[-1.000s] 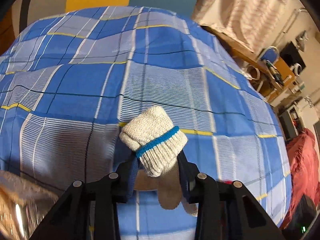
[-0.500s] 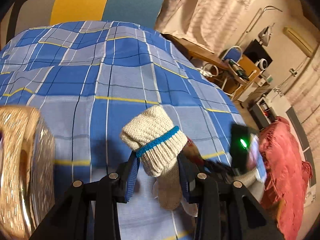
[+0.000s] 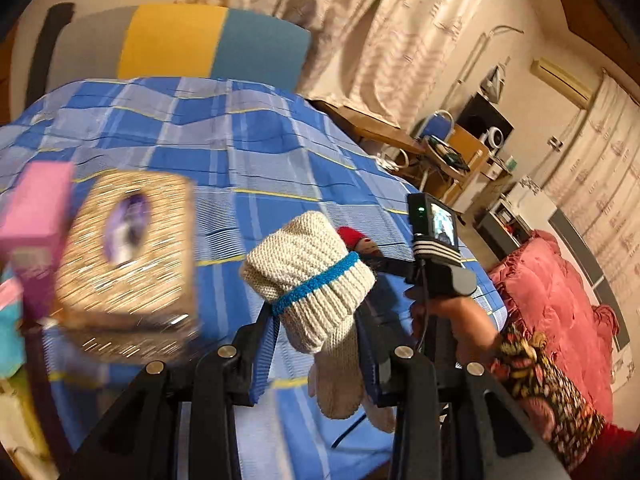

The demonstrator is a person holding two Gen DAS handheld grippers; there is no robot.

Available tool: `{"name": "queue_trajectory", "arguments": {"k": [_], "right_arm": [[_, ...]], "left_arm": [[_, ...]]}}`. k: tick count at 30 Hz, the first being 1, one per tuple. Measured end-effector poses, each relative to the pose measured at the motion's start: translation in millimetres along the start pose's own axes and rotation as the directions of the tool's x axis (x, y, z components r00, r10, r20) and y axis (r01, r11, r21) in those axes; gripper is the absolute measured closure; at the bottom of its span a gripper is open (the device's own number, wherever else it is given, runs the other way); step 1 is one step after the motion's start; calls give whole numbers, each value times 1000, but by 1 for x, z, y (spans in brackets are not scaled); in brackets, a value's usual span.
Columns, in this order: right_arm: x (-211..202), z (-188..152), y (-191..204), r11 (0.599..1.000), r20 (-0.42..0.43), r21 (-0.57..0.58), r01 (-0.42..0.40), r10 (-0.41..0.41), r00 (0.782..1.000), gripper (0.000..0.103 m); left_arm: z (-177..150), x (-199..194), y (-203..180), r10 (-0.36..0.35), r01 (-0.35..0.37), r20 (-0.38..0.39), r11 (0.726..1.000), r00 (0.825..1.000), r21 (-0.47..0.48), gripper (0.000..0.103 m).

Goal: Organize soft objects
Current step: 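Carry the white sock toy into the gold tray and open the left tool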

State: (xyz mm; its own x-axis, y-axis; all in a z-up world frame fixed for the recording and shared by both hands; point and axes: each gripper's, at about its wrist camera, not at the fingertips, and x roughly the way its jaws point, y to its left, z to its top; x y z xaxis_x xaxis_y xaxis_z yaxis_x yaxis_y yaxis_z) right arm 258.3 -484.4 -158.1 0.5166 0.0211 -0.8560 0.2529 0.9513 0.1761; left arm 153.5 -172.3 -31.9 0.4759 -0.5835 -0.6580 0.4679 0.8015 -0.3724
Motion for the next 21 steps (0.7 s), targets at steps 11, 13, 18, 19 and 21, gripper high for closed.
{"name": "queue_trajectory", "arguments": {"k": [11, 13, 18, 19, 21], "right_arm": [[0, -2, 2, 1000, 5, -9, 13, -13, 1000, 75], [0, -3, 1, 1000, 7, -9, 15, -15, 1000, 76], [-8, -2, 1, 1000, 52, 5, -8, 8, 999, 76], [-11, -1, 2, 1000, 68, 2, -9, 9, 998, 76], [-20, 2, 5, 1000, 113, -10, -6, 7, 994, 76]], "left_arm": [[-33, -94, 113, 216, -205, 51, 965, 975, -166, 66], [-38, -102, 129, 237, -225, 37, 955, 971, -195, 66], [-54, -102, 170, 300, -298, -30, 920, 953, -257, 66], [-56, -96, 179, 295, -300, -56, 918, 954, -259, 66], [-62, -89, 186, 311, -323, -85, 911, 946, -257, 66]]}}
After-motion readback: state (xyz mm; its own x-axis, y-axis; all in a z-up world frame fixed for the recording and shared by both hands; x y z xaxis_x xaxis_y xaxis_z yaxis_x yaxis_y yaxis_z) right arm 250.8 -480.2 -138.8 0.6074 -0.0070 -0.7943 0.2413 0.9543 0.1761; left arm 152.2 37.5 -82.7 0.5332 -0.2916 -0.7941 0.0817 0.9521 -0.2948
